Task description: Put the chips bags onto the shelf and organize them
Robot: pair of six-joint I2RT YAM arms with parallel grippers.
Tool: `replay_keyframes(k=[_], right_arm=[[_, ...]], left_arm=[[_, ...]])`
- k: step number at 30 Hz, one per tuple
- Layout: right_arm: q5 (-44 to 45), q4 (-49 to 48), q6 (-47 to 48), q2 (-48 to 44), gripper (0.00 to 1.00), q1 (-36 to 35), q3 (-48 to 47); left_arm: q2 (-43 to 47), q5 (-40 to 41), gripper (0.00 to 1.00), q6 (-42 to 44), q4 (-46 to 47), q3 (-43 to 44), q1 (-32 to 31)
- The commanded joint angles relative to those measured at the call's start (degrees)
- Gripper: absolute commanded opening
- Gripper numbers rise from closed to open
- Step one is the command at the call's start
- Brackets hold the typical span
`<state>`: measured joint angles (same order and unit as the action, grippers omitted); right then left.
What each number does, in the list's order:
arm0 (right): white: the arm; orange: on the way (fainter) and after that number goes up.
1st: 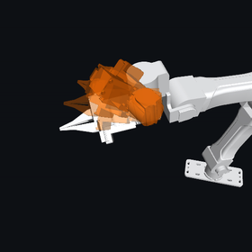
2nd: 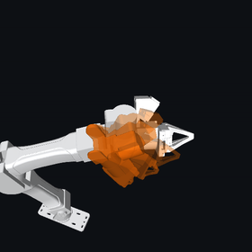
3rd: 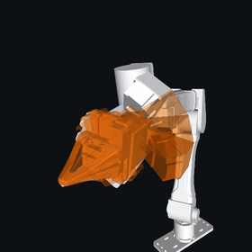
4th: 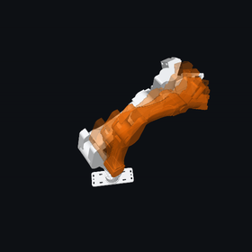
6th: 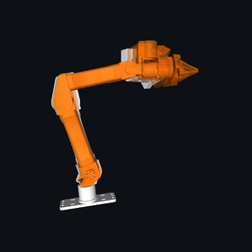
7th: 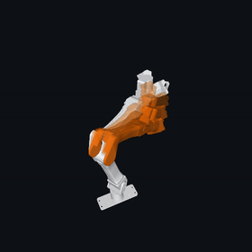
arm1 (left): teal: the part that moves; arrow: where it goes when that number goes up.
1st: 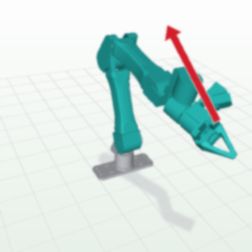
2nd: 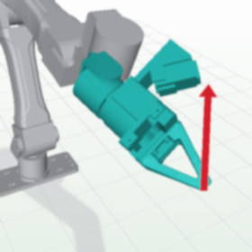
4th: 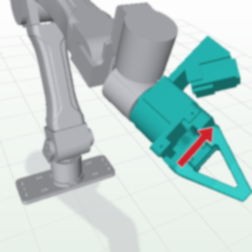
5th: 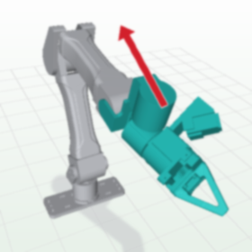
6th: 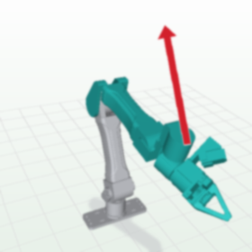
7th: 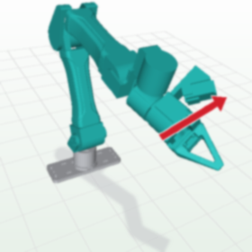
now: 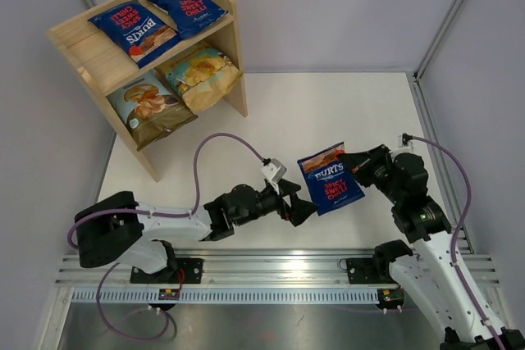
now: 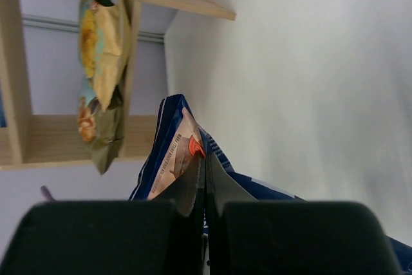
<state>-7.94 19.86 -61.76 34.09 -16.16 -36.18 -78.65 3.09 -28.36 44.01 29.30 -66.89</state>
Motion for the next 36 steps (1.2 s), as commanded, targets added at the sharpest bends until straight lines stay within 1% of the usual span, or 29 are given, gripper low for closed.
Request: replay_keyframes(k=[1,3,4,6,8,9,13,15,16,17,18,19,20,21,22,23,24,26,27,28,29,30,31,33,34,36], right_arm=[[-4.3,-0.7,-5.6,-2.8,0.00,0.1,-3.2],[-5.6,-2.5,-8.7,-4.4,0.00,0.2,-2.8],[-7.0,-3.4,-9.9,-4.9,0.00,0.2,-2.5],[-8.6,-5.7,-13.4,-6.3,0.00,0.2,-1.8],[-9.7,-7.5,-15.5,-8.1,0.00,0.2,-1.2],[-9.7,-7.4,-17.0,-8.7,0.00,0.2,-1.1],[-9.1,-6.1,-16.9,-10.3,0.00,0.2,-2.2],[-9.4,-6.1,-16.4,-10.3,0.00,0.2,-2.6],[-9.5,-6.1,-16.0,-10.4,0.00,0.2,-2.7],[-9.5,-6.2,-15.6,-10.2,0.04,0.2,-2.7],[-10.2,-6.6,-13.6,-9.9,0.12,0.2,-2.9],[-10.8,-6.4,-11.6,-9.6,0.26,0.2,-3.5],[-10.9,-4.2,-5.8,-8.7,0.54,0.2,-5.5],[-11.1,-2.6,-2.5,-8.2,0.68,0.3,-6.8],[-11.5,-1.0,1.1,-7.5,0.74,0.1,-8.2],[-12.0,1.6,4.9,-6.4,0.77,0.2,-9.5],[-14.2,2.5,11.5,-6.0,0.78,0.2,-11.9],[-18.1,2.9,16.7,-5.3,0.79,0.2,-13.4],[-20.9,1.9,18.8,-5.1,0.78,0.2,-13.9],[-27.6,0.5,19.2,-5.0,0.78,0.2,-13.9],[-31.0,-3.9,18.9,-5.0,0.78,0.2,-13.7],[-36.6,-6.7,16.8,-5.2,0.78,0.2,-12.5],[-38.4,-9.2,15.6,-5.3,0.78,0.2,-12.1],[-40.8,-13.4,14.7,-5.4,0.78,0.2,-11.5],[-44.3,-15.6,13.8,-5.3,0.78,0.2,-11.2],[-47.3,-21.9,11.8,-4.3,0.78,0.2,-10.6]], left_arm=[[-2.3,2.2,0.99,3.8,15.6,4.3,-1.6],[-4.3,1.7,0.99,3.5,16.1,6.7,-1.8],[-5.0,2.4,0.99,3.1,13.5,8.0,-1.9],[-6.7,3.8,0.98,3.2,11.5,11.2,-2.4],[-7.4,4.1,0.94,3.2,11.6,12.1,-3.0],[-7.6,4.2,0.89,3.0,12.1,12.3,-3.1],[-5.4,5.8,0.26,2.2,15.5,10.4,-3.7],[-3.9,6.1,0.20,1.7,16.5,9.2,-3.7],[-2.0,5.9,0.18,1.7,16.5,8.5,-3.7],[-1.2,5.4,0.17,1.6,16.1,8.3,-3.7],[0.0,3.9,0.16,1.7,15.4,8.2,-3.6],[2.2,3.0,0.15,1.7,13.4,8.2,-3.6],[3.5,1.8,0.15,1.6,12.3,8.1,-3.1],[4.7,-1.7,0.15,1.0,11.1,8.0,-2.6],[6.0,-3.8,0.15,0.6,9.4,7.6,-1.9],[8.8,-6.4,0.15,-0.1,8.6,6.7,-0.2],[10.2,-11.5,0.14,-1.7,7.9,6.2,0.9],[14.7,-15.1,0.14,-3.0,5.1,5.2,3.8],[16.3,-18.6,0.14,-3.3,3.9,5.2,4.4],[17.6,-19.5,0.14,-3.2,-0.1,5.4,4.9],[18.9,-20.4,0.14,-3.0,-2.4,5.9,5.6],[21.1,-22.5,0.14,-2.2,-4.6,7.1,6.0],[21.8,-23.6,0.15,-2.0,-7.9,7.7,6.2],[22.8,-26.7,0.15,-1.8,-11.6,10.0,6.8],[23.3,-28.2,0.16,-2.0,-13.6,10.6,6.9],[23.3,-30.9,0.17,-2.9,-15.3,11.9,7.0]])
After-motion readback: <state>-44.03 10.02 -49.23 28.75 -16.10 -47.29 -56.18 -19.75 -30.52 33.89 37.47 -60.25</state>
